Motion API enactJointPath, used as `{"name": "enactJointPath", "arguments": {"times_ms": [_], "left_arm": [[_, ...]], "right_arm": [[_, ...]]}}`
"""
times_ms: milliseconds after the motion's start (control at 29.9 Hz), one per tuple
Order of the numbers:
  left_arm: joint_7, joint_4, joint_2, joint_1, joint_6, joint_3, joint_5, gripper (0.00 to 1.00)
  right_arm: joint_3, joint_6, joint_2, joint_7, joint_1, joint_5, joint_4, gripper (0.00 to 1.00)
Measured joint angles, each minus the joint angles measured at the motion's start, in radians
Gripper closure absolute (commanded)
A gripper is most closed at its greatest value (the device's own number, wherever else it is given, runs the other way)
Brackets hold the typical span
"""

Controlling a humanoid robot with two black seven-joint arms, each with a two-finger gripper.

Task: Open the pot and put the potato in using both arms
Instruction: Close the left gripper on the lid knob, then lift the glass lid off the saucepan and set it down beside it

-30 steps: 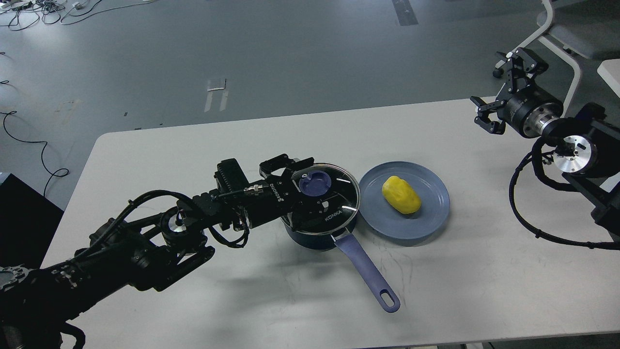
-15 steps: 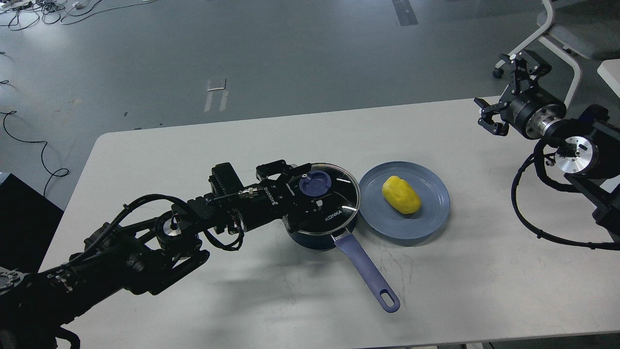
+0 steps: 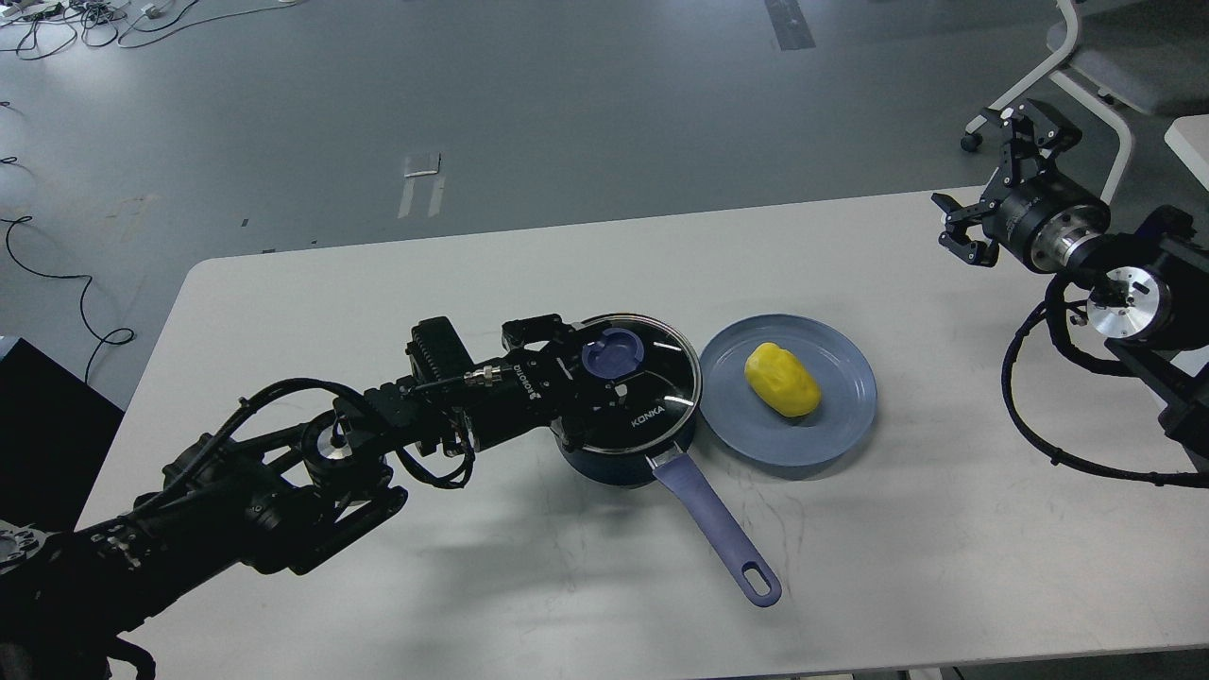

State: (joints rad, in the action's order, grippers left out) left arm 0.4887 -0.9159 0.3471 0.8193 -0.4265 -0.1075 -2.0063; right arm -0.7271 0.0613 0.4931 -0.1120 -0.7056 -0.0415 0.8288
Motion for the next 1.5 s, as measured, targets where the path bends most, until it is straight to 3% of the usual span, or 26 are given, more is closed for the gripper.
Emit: {"name": "enactJointPath", "arguments": {"times_ms": [401, 702, 1070, 1337, 1504], "left_arm": [[0.0, -0.132, 0.055, 0.054, 0.0, -0.005, 0.023, 0.56], [0.0, -0.136, 0.155, 0.119, 0.0, -0.005, 0.047, 0.59], [0.0, -0.113, 0.354, 0.036, -0.013, -0.001, 0.131, 0.63], [0.0, 0.091, 0.361, -0.133, -0.061, -0.002, 0.2, 0.61], [0.0, 0.242, 0.273, -0.197, -0.062, -0.002, 0.293, 0.6]], "right_arm": [[0.001, 0.001, -0.001, 0.0, -0.008, 0.0, 0.0, 0.0], [0.002, 0.002, -0.001, 0.0, -0.011, 0.0, 0.001, 0.0], [0.035, 0.005, -0.004, -0.006, -0.02, -0.016, 0.007, 0.0], [0.065, 0.003, -0.01, -0.011, -0.027, -0.017, 0.008, 0.0], [0.066, 0.003, -0.007, -0.011, -0.03, -0.017, 0.007, 0.0]]}}
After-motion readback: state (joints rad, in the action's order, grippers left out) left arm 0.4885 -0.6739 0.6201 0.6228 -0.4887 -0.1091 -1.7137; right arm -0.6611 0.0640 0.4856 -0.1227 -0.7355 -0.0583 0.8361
